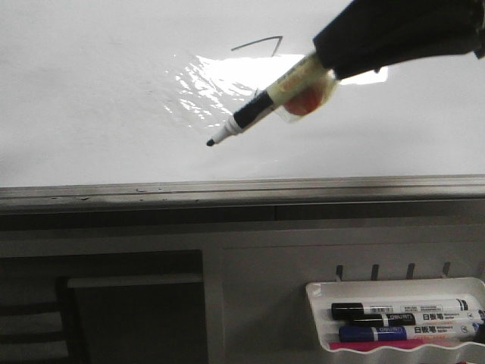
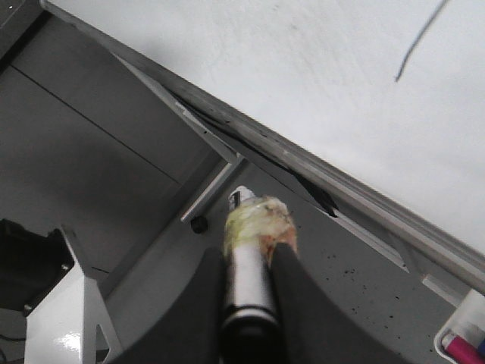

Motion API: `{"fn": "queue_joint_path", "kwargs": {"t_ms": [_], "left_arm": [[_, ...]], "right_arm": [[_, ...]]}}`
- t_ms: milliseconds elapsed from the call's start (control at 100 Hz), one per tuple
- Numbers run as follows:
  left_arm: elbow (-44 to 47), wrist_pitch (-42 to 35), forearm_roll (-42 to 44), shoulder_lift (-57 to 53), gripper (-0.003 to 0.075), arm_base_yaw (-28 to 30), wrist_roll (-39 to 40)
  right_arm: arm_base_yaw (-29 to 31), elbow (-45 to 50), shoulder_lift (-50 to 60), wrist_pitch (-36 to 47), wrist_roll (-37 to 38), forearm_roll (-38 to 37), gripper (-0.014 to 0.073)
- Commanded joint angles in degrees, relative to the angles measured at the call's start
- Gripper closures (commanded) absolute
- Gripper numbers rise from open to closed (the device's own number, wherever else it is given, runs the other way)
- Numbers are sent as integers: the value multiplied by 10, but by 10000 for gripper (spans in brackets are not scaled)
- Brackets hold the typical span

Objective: Write number 7 on whiteboard

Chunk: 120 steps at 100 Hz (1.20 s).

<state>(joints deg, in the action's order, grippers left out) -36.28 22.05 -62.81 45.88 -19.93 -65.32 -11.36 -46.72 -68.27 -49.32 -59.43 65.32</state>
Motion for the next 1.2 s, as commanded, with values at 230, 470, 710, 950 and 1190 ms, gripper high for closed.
{"fn": "queue_joint_path", "kwargs": {"t_ms": [230,470,710,950,1190], "left_arm": [[-49,-13,-23,102,248,-171,-116],[-85,-115,8,201,248,-292,-140],[-123,-137,24,277,249,-312,-140],[-132,-158,33,287,420,-312,-140],[-132,-158,43,287,706,-311,-140]], "right_arm": [[2,-90,15,-90,71,-58,643],[2,-90,15,-104,73,-63,643],[2,-90,15,-104,73,-63,643],[2,-90,15,-103,73,-64,643],[2,-90,15,-102,73,-64,643]]}}
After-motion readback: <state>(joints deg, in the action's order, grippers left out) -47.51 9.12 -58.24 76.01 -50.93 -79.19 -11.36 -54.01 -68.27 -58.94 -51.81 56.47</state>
